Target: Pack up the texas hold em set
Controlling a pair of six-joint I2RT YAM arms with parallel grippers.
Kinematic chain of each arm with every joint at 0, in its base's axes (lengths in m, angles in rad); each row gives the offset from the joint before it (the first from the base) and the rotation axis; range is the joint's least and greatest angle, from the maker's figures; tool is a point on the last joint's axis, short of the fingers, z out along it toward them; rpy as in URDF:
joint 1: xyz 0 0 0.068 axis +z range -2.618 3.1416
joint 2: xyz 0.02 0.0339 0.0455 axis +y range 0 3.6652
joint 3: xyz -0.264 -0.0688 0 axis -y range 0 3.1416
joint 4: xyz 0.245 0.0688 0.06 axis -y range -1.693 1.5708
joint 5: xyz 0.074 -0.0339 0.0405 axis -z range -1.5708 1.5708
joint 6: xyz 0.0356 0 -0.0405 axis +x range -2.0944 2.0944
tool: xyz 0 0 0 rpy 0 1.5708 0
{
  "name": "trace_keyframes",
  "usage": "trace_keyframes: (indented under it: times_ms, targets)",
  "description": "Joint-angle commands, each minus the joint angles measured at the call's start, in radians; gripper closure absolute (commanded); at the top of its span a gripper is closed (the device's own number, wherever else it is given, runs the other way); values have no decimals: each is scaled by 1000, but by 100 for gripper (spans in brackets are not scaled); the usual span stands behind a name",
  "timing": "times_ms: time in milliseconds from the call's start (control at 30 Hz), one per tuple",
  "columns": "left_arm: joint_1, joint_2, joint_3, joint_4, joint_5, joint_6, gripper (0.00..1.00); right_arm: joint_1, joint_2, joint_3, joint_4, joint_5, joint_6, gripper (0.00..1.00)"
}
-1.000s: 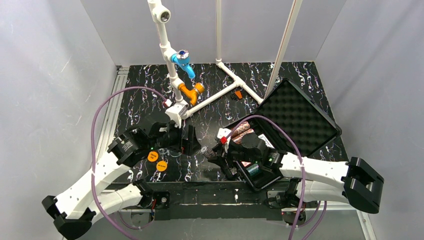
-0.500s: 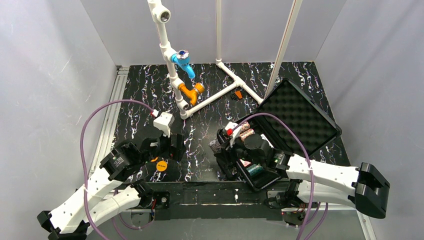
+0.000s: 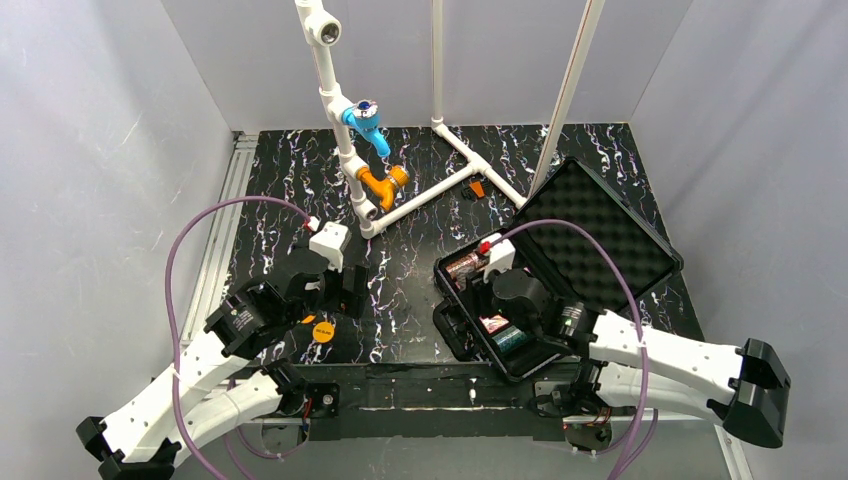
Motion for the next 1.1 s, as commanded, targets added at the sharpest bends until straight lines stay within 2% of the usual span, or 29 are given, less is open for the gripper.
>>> trace_keyframes:
  times_ms: [0,400,667,867,1067]
  targets:
    - [-5,0,5,-2,-29,20,2,6,-79,82,-40,174,92,99]
    - [-5,0,8,-7,-25,23,2,6,-200,133,-409,494,389,99]
    - [-4,22,9,-5,-20,25,2,6,-258,139,-559,611,588,99]
    - [-3,44,12,-8,-21,29,2,6,-220,191,-705,675,732,99]
    - [-4,45,11,-9,-25,29,2,5,-178,189,-690,685,742,99]
